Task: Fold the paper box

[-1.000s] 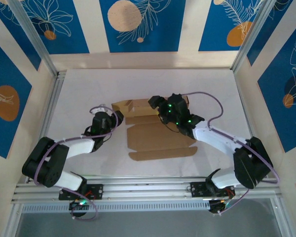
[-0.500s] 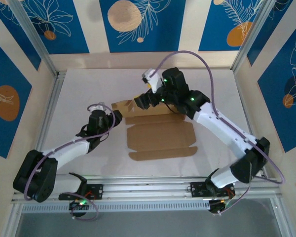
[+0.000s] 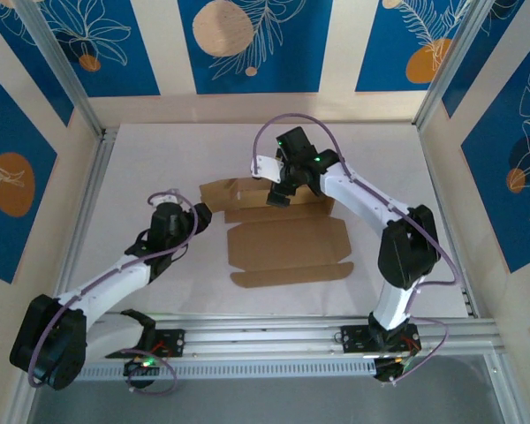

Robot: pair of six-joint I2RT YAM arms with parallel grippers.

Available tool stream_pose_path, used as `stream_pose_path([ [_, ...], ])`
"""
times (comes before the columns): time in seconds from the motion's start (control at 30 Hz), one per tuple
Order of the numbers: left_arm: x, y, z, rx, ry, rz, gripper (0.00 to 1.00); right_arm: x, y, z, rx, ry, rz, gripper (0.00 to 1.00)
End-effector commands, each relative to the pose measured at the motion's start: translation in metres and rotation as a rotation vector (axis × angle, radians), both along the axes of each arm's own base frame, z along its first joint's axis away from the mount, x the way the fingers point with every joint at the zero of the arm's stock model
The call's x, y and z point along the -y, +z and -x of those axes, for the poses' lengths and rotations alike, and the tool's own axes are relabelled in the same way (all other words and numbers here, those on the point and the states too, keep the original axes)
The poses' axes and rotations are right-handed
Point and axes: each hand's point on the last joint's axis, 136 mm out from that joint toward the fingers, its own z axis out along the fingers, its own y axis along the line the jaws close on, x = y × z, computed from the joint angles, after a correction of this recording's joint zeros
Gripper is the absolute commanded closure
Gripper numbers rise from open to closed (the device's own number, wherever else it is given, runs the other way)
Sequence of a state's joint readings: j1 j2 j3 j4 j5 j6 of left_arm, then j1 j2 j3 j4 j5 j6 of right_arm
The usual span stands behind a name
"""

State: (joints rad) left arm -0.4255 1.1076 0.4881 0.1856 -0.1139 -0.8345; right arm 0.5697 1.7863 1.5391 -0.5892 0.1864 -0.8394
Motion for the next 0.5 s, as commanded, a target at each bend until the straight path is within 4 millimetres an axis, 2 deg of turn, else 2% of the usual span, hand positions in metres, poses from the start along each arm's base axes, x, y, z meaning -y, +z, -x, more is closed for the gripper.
stream_pose_path([
  [0.0, -0.002, -0.006, 0.002, -0.011, -0.002, -0.019, 0.44, 0.002, -0.015, -0.022, 0.069, 0.029, 0.079, 0.01],
  [0.13, 0.000, -0.002, -0.001, 0.002, -0.008, -0.013, 0.44, -0.007, -0.027, -0.026, 0.037, 0.044, 0.077, 0.02],
  [0.23, 0.002, -0.004, 0.000, -0.009, -0.018, -0.013, 0.44, -0.012, -0.031, -0.023, 0.000, 0.030, 0.046, 0.11],
  [0.37, 0.011, -0.011, 0.000, -0.022, -0.049, 0.022, 0.44, -0.015, -0.023, -0.014, -0.033, 0.010, -0.028, 0.31],
  [0.47, 0.018, -0.014, -0.003, -0.024, -0.076, 0.043, 0.44, -0.012, -0.015, -0.009, -0.016, 0.006, -0.050, 0.35],
])
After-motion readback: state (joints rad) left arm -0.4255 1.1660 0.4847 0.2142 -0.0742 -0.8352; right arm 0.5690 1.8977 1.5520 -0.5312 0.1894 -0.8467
